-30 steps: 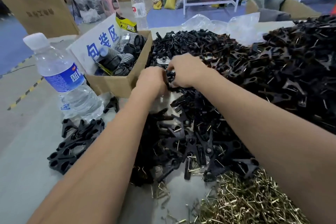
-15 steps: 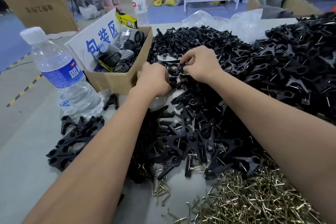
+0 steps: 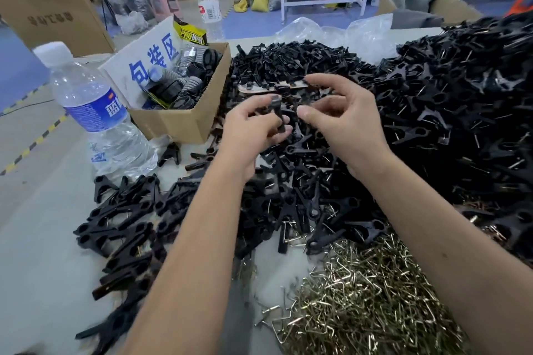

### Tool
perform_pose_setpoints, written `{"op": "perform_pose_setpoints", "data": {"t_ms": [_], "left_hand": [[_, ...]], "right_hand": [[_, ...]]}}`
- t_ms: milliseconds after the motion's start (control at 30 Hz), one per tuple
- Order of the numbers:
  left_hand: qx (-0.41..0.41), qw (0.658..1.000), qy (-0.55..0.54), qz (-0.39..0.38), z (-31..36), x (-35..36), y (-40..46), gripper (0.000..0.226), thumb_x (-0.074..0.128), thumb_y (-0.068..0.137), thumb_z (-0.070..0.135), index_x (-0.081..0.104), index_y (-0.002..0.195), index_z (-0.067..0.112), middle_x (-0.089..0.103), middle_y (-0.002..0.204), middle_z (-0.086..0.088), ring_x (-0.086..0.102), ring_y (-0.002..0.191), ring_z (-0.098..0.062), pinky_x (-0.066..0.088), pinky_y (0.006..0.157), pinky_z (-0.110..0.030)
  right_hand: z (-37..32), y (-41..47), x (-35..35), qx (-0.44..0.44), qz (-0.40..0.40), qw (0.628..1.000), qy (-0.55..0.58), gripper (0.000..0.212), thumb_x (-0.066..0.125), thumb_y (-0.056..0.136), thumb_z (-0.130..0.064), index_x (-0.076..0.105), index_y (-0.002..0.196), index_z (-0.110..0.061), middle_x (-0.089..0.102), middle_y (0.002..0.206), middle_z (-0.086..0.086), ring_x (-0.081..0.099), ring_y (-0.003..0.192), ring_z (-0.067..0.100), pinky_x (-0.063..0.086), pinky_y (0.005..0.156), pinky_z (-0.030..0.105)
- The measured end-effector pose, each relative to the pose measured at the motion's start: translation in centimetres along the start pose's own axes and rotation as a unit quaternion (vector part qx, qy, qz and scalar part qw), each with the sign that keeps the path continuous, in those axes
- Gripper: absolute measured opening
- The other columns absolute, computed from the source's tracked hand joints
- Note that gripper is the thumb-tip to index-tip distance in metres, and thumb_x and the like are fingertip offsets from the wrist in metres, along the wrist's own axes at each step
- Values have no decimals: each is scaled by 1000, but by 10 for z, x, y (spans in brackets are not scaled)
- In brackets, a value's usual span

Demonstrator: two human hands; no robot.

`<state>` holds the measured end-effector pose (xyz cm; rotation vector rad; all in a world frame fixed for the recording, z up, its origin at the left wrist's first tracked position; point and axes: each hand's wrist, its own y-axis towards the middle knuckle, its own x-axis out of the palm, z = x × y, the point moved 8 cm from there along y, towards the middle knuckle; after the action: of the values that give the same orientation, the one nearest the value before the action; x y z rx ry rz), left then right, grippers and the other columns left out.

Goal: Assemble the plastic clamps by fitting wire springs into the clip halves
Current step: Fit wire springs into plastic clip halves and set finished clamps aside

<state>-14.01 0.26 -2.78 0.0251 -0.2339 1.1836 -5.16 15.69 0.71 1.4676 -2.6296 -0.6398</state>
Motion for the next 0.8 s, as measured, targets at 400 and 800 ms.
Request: {"op": "perform_pose_setpoints", "data": {"t_ms": [400, 800], "left_hand": [[64, 996, 20, -65, -24, 14, -55, 24, 74, 90, -2, 75, 114, 3, 79, 91, -13, 77, 83, -21, 63, 79, -30], [76, 982, 78, -153, -27, 33, -66, 24, 75, 87, -6, 76, 102, 11, 80, 90, -13, 79, 80, -23, 61, 66, -24]], "right_hand": [[25, -84, -32, 55, -21, 995, 76, 40, 74, 94, -6, 75, 126, -31, 72, 89, -9, 57, 58, 14, 46, 48, 20], [35, -94, -38, 38, 3, 999, 18, 31, 74, 94, -7, 75, 123, -18, 75, 76, -8, 64, 52, 12, 53, 51, 22]]}}
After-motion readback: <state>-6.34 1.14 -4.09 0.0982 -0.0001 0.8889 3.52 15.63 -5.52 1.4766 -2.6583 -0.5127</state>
